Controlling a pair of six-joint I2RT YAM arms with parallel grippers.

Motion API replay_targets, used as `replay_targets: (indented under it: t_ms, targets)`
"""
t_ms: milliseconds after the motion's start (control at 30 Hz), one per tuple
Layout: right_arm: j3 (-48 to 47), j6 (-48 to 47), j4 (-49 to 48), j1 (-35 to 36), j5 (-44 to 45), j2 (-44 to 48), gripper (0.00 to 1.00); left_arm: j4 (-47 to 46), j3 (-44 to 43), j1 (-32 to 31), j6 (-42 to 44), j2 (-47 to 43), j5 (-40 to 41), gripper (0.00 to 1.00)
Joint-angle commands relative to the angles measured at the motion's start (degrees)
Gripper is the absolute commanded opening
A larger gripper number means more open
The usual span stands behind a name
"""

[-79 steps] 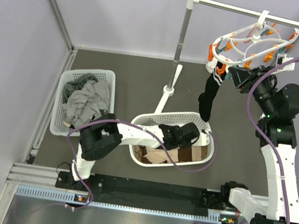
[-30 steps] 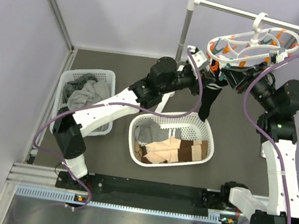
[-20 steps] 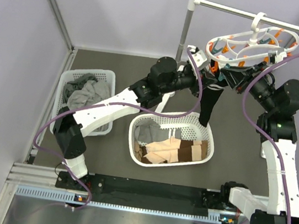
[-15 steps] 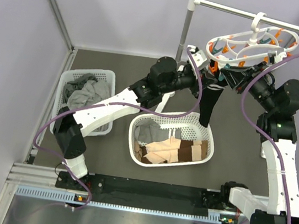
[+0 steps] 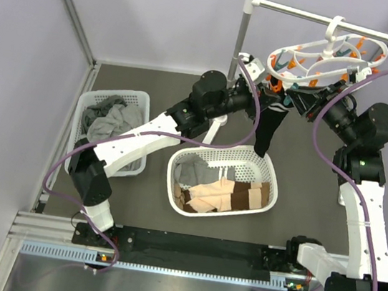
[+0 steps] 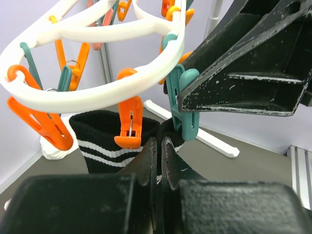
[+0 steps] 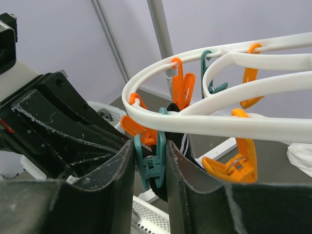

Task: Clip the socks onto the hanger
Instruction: Clamp the sock onto the hanger.

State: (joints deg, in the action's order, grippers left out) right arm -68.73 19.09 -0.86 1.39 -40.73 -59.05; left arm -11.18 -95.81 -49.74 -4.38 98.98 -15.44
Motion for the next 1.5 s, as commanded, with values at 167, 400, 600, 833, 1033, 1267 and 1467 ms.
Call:
replay_targets:
  t_ms: [167,400,600,833,1033,1267,1467]
  targets:
    - [-2.0,-0.3,-0.4,0.8,-3.6,0.5,0.00,-6.3,-2.9,0.2,-2.8,-2.3,-1.6,0.00]
    - [-1.7,0.0,-1.2,0.8,-4.6,0.4,0.00,-8.2,-2.8,0.3,-5.4,-3.4,-1.5,0.00]
    - [-1.3,-0.1,-1.8,0.8,-5.1,0.6,0.04,-10.4,-3.4,0.3,-7.7,-3.3,-3.1,0.00]
    - [-2.1,-0.8,-0.5,0.8,-4.6,0.9,0.43,-10.1,-2.4,0.3,-7.1,-3.3,-2.7,0.00]
    - [-4.8,-2.0,3.7,0.8,-3.5,2.0,0.66,-9.7,-0.5,0.3,-5.2,-3.4,-1.5,0.00]
    - [-10.1,-6.8,15.9,0.8,3.4,4.2,0.78,-8.2,0.7,1.9,-3.6,-3.3,0.7,0.03]
    - [-12.5,-12.4,24.1,0.5,13.7,5.8,0.79,-7.9,1.2,3.7,-2.7,-3.5,0.5,0.04]
